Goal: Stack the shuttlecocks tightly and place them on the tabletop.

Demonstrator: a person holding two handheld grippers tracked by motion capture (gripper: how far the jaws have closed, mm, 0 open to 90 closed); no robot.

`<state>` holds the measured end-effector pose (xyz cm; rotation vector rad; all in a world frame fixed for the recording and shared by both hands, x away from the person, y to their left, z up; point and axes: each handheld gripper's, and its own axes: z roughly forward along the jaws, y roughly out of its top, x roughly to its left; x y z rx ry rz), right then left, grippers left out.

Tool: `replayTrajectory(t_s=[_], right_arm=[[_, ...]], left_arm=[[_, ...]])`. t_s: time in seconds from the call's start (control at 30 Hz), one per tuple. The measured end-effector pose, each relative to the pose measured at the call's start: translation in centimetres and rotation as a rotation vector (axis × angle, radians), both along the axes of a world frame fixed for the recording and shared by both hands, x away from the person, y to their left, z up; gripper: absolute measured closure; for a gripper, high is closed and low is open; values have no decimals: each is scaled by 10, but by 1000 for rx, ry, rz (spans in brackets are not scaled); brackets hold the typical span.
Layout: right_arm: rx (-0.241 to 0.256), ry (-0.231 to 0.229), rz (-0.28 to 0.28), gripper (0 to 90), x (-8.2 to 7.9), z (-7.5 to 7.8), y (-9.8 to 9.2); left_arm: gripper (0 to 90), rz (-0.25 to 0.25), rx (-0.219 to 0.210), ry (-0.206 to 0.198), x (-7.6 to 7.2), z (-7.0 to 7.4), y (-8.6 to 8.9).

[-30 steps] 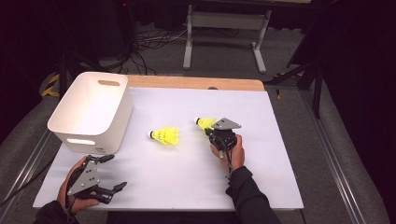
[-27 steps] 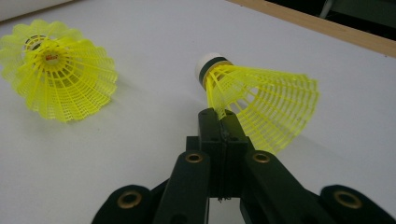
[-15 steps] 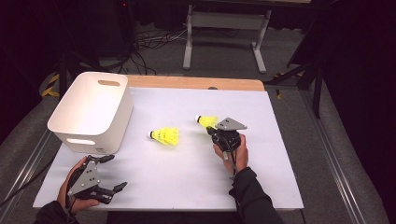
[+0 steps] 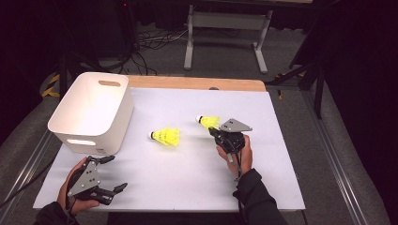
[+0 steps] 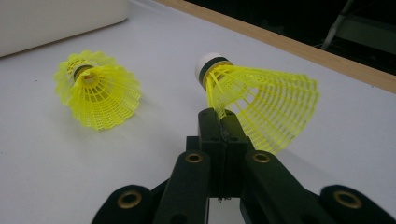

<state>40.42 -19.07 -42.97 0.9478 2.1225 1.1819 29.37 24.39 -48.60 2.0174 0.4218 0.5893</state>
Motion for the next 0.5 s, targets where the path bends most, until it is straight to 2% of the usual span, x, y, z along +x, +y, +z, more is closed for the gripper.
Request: replayTrajectory(t_s=[0.5], right_arm=[[2, -17, 33, 900, -8, 7, -1]], left_arm=[[50, 5, -4, 1, 0, 0, 1]])
